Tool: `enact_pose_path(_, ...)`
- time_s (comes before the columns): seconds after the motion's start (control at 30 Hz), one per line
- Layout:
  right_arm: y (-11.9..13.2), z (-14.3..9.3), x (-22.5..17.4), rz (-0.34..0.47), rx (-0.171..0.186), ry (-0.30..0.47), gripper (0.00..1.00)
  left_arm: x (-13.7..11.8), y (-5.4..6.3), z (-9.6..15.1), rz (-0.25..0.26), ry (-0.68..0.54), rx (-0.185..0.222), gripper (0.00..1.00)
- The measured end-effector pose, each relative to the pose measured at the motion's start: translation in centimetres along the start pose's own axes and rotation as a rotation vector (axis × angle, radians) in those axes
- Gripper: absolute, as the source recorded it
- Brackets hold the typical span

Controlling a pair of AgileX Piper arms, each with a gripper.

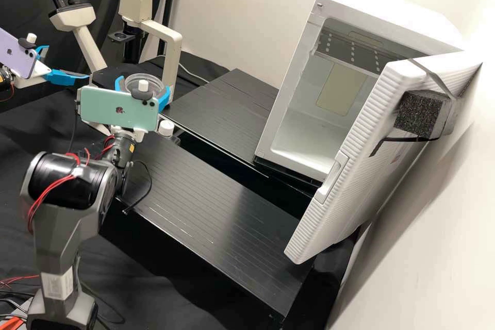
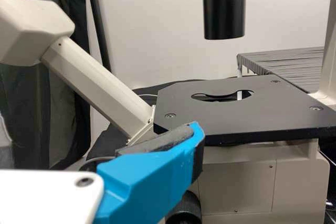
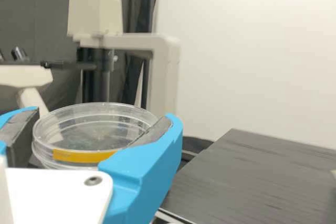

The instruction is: Take out the petri dish and place it under the microscope.

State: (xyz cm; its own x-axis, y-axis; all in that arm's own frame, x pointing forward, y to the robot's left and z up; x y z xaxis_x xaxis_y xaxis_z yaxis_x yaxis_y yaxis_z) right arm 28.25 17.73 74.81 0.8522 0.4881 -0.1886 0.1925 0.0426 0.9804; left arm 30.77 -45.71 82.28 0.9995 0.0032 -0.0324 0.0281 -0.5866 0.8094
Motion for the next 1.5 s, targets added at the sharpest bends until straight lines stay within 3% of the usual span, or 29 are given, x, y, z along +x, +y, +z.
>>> enact_pose_path(0.23, -2.0, 0.2, 3.8, -0.044, -0.002, -0.028, 0.00, 0.0, 0.0, 0.0, 0.000, 0.000, 0.000, 1.00)
enact_pose_path(0.67, -6.3, 0.5, 10.3, -0.146, -0.082, -0.085, 0.00, 0.0, 0.0, 0.0, 0.000, 0.000, 0.000, 1.00)
enact_pose_path(1.03, -8.2, 1.2, 13.9, -0.186, -0.056, -0.127, 0.00, 0.0, 0.0, 0.0, 0.000, 0.000, 0.000, 1.00)
enact_pose_path(1.5, -9.9, 1.5, 17.3, -0.177, -0.054, -0.127, 0.00, 0.0, 0.0, 0.0, 0.000, 0.000, 0.000, 1.00)
